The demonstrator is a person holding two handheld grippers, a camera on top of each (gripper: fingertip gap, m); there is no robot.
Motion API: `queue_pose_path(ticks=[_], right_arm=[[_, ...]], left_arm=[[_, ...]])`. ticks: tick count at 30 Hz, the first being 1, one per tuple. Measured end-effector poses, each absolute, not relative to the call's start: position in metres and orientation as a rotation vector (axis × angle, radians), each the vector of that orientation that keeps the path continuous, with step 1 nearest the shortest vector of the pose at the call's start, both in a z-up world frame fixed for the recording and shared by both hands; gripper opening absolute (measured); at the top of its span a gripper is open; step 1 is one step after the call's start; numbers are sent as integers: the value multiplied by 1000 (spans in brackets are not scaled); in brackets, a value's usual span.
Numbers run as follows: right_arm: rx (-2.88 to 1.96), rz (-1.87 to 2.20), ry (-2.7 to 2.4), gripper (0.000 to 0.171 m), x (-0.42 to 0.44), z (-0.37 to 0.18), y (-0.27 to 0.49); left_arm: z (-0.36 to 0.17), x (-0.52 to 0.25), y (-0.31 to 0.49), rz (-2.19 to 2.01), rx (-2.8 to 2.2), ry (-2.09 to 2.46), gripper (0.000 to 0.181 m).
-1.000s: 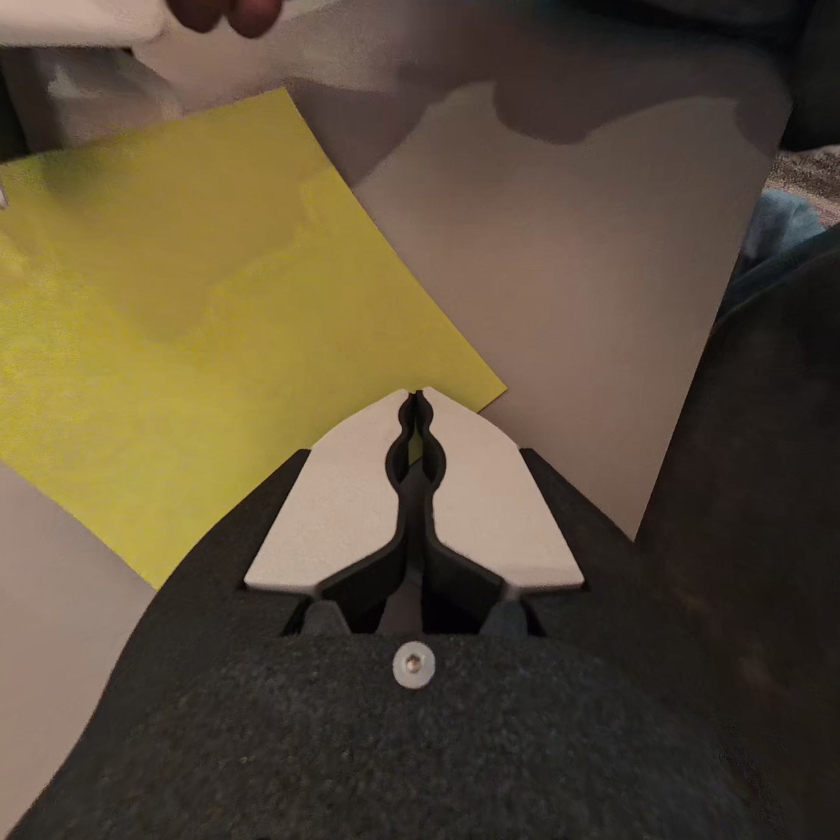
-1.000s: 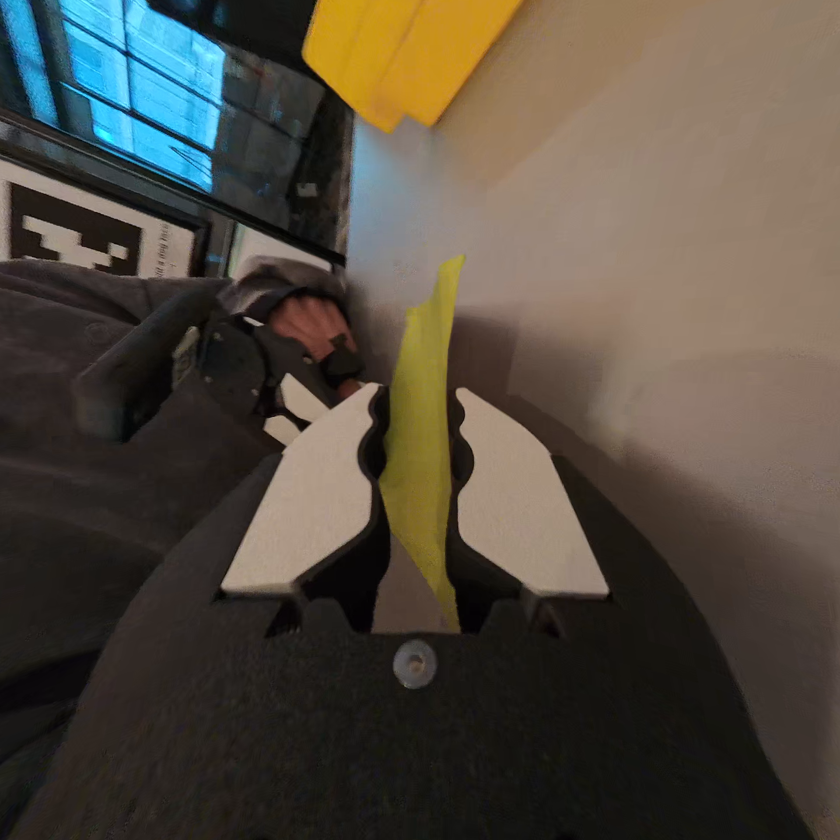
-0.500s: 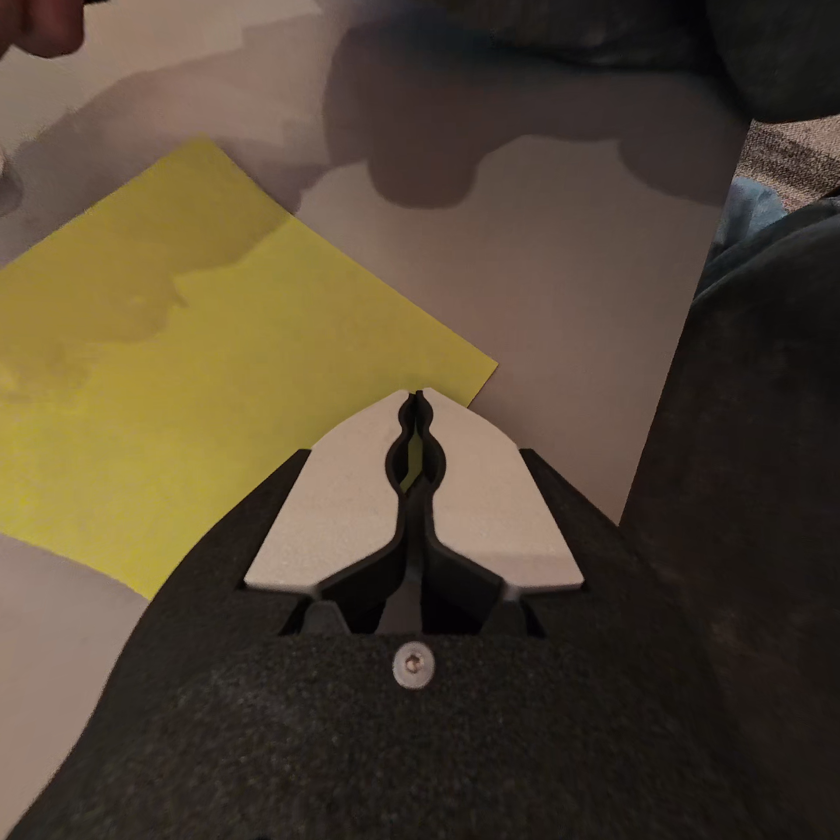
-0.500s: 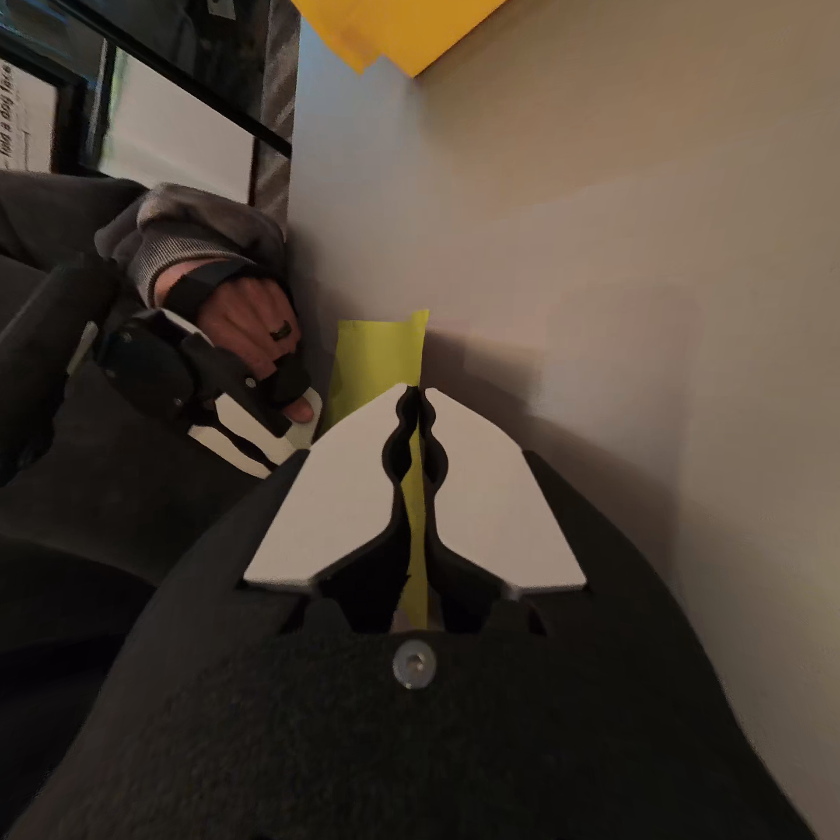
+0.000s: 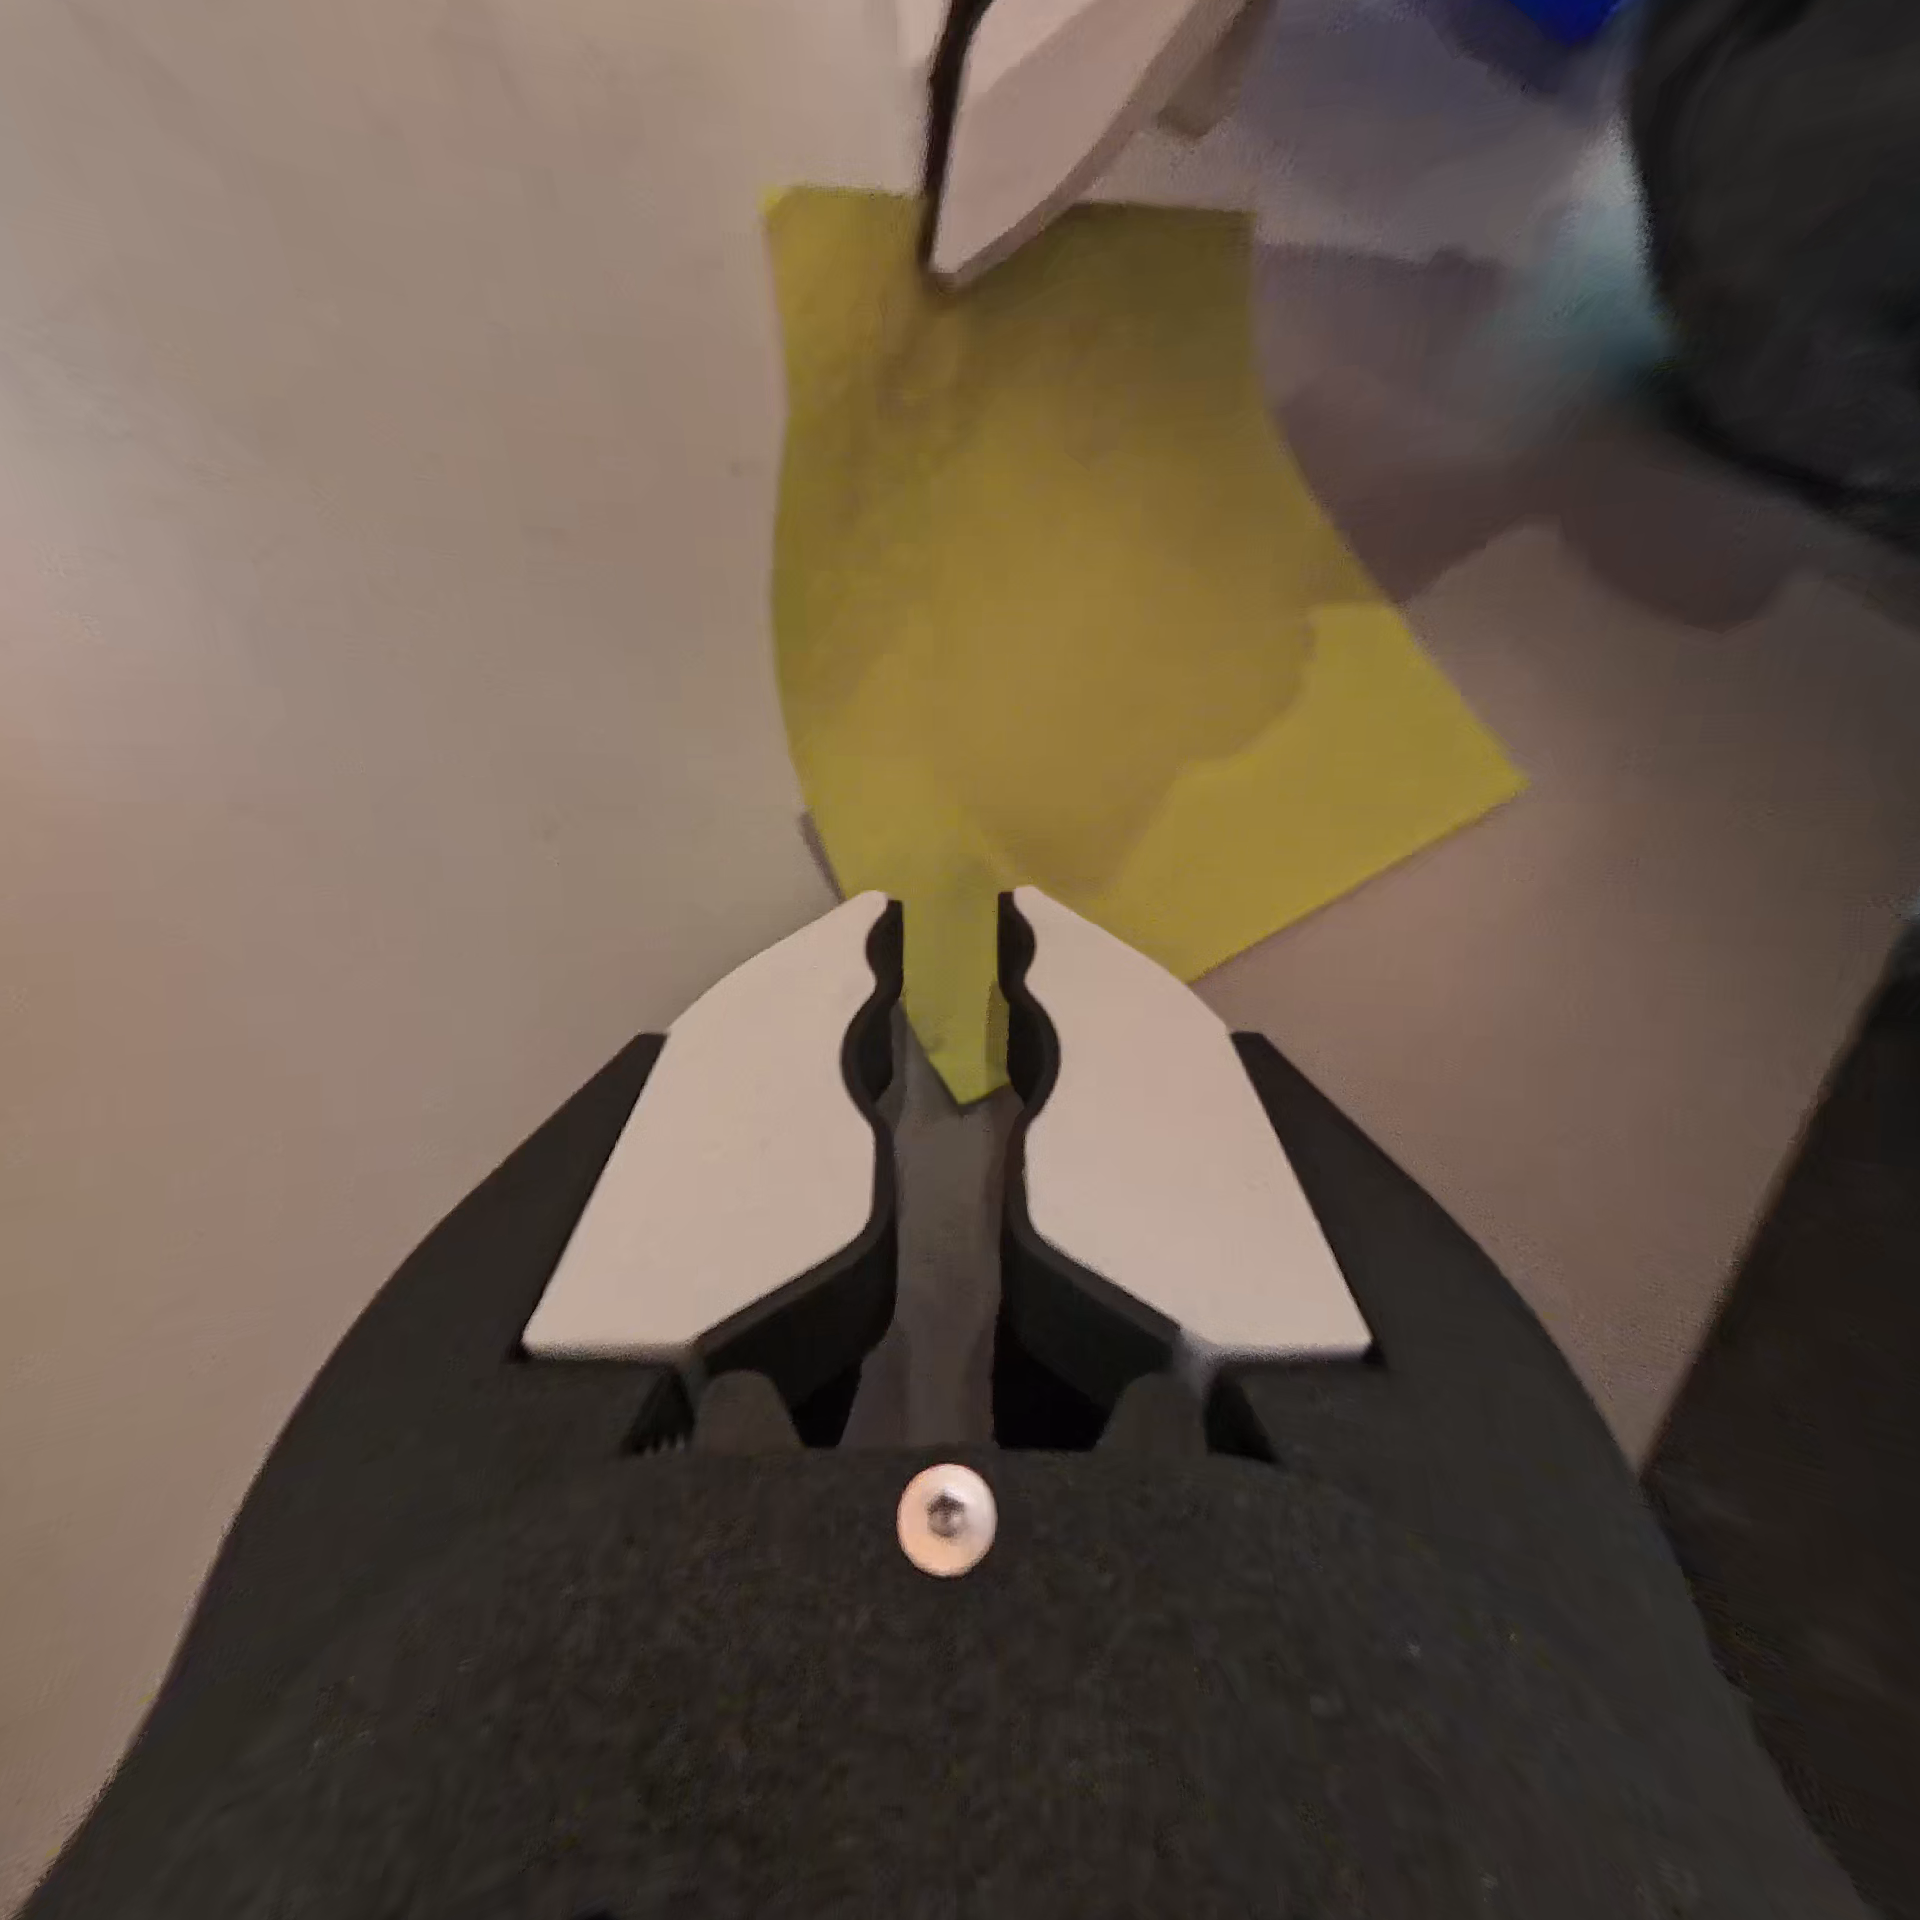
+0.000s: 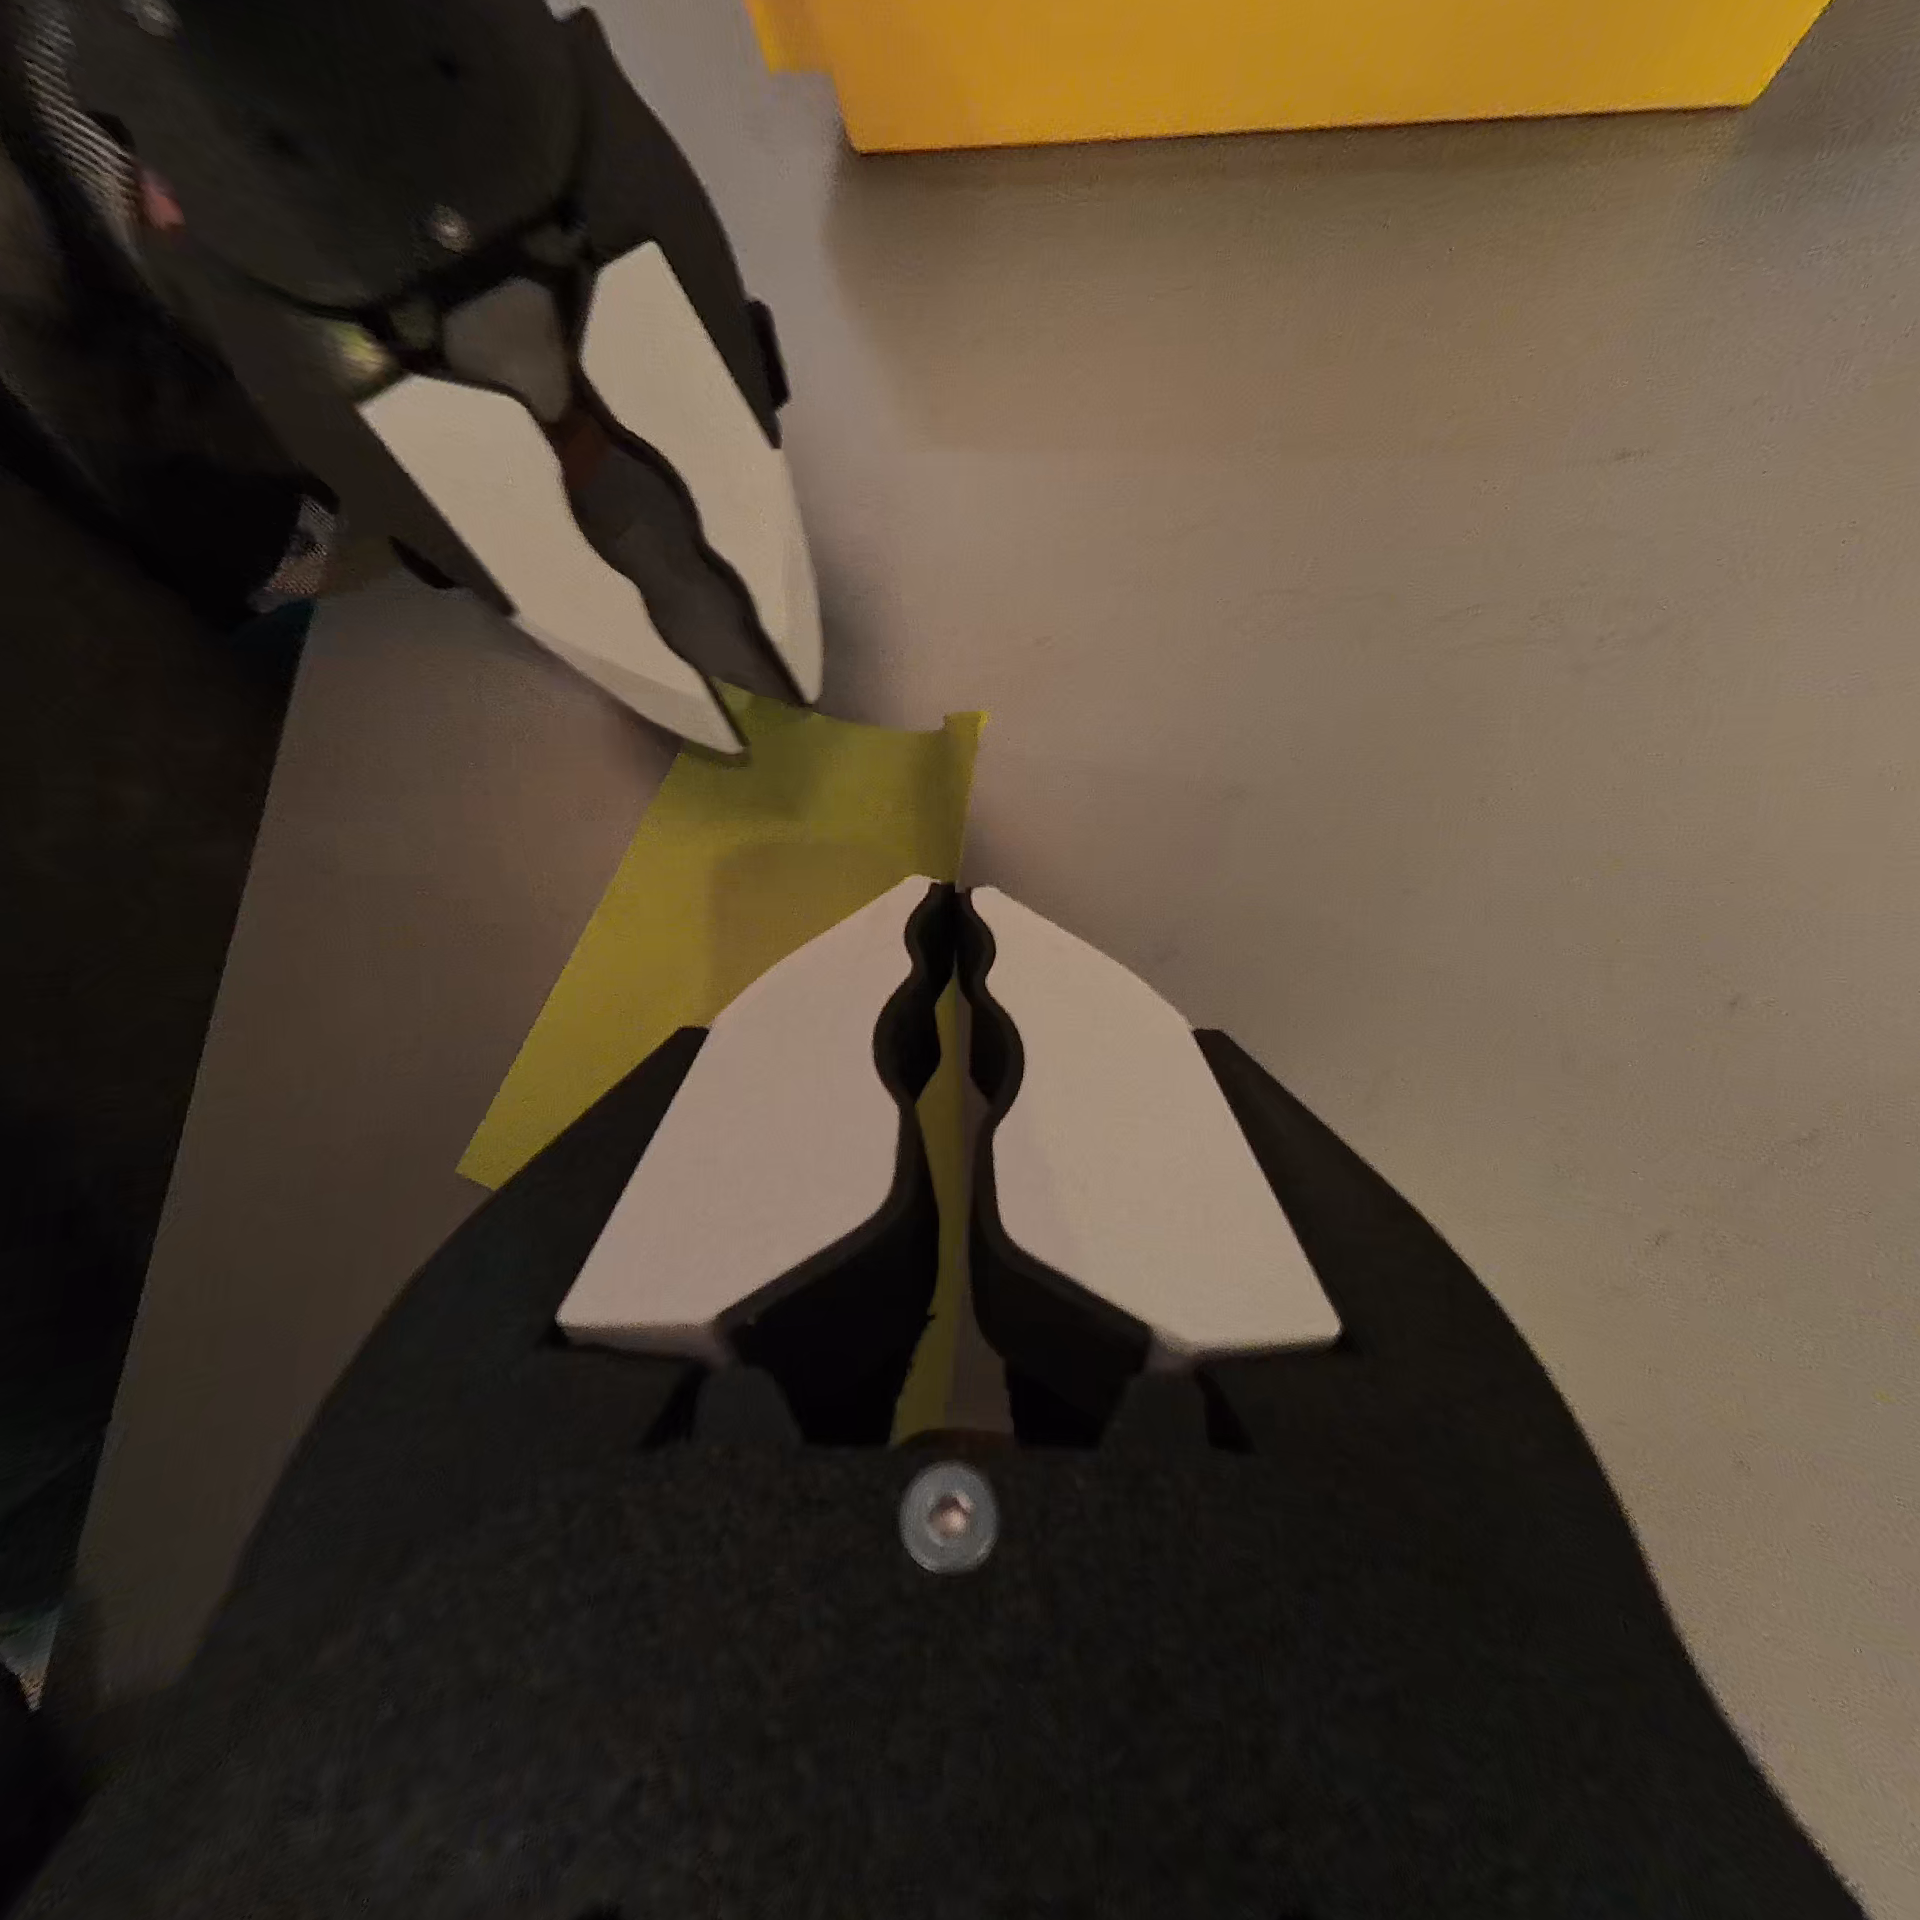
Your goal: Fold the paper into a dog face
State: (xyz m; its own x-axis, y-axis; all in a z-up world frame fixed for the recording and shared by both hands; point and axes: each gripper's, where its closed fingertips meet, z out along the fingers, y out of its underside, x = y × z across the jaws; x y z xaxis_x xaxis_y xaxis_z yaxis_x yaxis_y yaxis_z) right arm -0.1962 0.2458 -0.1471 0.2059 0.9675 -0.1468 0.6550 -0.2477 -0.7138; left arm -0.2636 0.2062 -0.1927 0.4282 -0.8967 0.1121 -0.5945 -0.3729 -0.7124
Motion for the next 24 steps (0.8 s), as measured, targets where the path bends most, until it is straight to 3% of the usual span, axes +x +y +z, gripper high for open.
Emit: queue_pose_path(ticks=[9, 21, 24], right_arm=[[-1758, 876, -1449, 0, -194, -122, 231], [-1858, 800, -1553, 0, -200, -157, 230], [-1870, 766, -1564, 0, -199, -160, 232]], left_arm=[[-192, -240, 230, -739, -2092, 1243, 39], [-156, -207, 238, -794, -1896, 1378, 23], [-159, -204, 237, -819, -1897, 1406, 0]])
